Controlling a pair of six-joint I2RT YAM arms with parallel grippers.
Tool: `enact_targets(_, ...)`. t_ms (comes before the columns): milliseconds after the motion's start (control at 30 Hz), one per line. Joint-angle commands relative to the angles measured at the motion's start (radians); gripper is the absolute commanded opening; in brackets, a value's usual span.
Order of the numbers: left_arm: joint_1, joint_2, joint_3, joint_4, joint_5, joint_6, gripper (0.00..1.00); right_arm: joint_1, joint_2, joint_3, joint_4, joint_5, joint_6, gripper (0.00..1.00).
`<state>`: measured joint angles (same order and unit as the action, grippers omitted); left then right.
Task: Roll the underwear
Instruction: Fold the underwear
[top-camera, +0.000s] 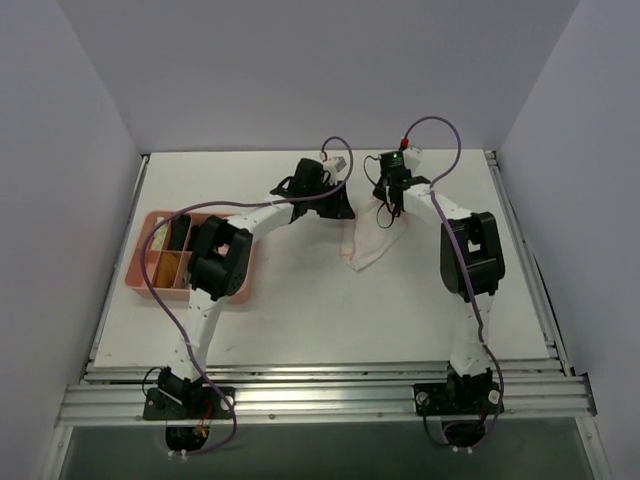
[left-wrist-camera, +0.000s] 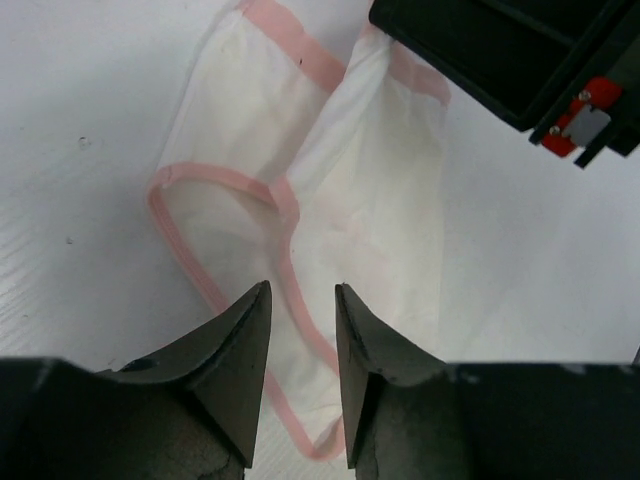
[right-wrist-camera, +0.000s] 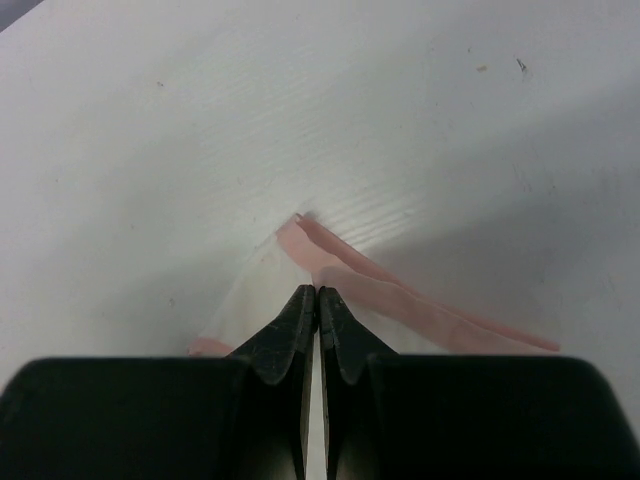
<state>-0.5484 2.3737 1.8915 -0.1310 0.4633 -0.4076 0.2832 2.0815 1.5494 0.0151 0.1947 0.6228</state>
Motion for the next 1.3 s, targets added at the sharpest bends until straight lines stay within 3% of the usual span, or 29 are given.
enact_targets(0, 0.016, 0.021, 0.049, -0.021, -0.023, 0.019, 0.41, 0.001, 0.067, 0.092, -0.049, 0.015, -0.052, 0.0)
enact_targets(233, 0.038, 0.032, 0.082, -0.031, -0.094, 0.035, 0.59, 0.005, 0.115, 0.15, -0.031, -0.02, -0.081, 0.0)
enact_targets(400, 0.067, 0.111, 0.216, -0.117, -0.161, 0.01, 0.59, 0.007, 0.13, 0.158, 0.009, -0.084, -0.153, 0.0)
enact_targets(567, 0.077, 0.199, 0.36, -0.177, -0.132, 0.016, 0.58, 0.004, 0.14, 0.166, 0.023, -0.127, -0.205, 0.0)
enact_targets(800, 0.067, 0.242, 0.371, -0.128, -0.054, 0.015, 0.57, 0.004, 0.14, 0.164, 0.045, -0.184, -0.241, 0.0)
enact_targets(1000, 0.048, 0.268, 0.382, -0.127, -0.041, 0.007, 0.49, 0.004, 0.147, 0.179, 0.04, -0.233, -0.258, 0.0)
enact_targets(1133, 0.047, 0.268, 0.344, -0.113, -0.038, -0.022, 0.25, 0.004, 0.164, 0.21, 0.014, -0.265, -0.29, 0.0)
enact_targets(1267, 0.039, 0.245, 0.276, -0.064, -0.032, -0.043, 0.11, 0.005, 0.181, 0.236, -0.003, -0.273, -0.301, 0.0)
